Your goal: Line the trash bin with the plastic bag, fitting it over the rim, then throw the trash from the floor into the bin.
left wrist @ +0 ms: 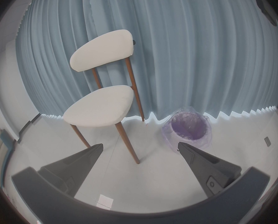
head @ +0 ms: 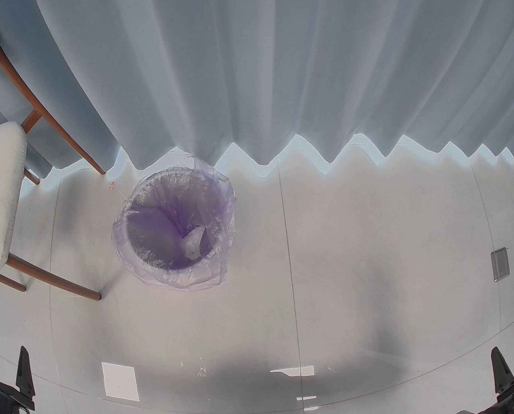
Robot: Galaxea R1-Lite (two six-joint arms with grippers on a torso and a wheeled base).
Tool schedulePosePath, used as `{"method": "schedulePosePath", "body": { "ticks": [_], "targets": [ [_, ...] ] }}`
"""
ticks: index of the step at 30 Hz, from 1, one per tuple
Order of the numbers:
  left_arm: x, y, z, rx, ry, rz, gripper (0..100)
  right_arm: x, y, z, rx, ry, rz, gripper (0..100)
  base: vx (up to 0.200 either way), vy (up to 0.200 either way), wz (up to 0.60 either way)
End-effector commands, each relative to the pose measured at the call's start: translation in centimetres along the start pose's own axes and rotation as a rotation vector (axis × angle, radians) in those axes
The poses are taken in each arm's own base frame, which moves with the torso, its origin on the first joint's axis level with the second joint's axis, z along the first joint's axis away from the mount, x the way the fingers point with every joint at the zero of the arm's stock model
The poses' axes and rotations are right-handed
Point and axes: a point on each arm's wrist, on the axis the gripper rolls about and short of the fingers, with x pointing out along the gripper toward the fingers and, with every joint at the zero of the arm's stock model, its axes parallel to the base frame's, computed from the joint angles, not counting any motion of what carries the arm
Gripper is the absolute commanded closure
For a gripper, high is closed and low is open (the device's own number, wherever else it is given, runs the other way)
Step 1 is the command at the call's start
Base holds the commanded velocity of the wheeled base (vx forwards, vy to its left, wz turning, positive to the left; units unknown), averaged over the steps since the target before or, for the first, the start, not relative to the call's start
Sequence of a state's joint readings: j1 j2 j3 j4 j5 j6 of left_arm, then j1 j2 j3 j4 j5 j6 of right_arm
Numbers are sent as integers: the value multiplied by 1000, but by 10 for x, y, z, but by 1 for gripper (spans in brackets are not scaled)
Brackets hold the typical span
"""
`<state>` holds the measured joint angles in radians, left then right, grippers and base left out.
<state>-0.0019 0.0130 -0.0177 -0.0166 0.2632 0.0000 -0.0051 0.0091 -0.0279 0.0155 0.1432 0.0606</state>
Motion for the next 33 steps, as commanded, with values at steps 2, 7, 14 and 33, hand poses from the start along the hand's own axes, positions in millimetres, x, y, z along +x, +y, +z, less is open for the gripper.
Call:
{"method": "schedulePosePath", "body": {
  "ticks": [2,7,14,33],
  "targets": [
    [-1,-6,-7,13,31,-277,0,-4,-3,0,109,19,-158,0,0,0,0],
    [-1,-6,-7,4,27,-269,0,-2,-3,0,111,-10,-163,0,0,0,0],
    [-1,-6,-7,3,26,-269,0,-2,-2,0,65,4,-102,0,0,0,0],
    [0,-6,-7,-1,26,-266,0,-2,-2,0,54,1,-96,0,0,0,0]
  ]
}}
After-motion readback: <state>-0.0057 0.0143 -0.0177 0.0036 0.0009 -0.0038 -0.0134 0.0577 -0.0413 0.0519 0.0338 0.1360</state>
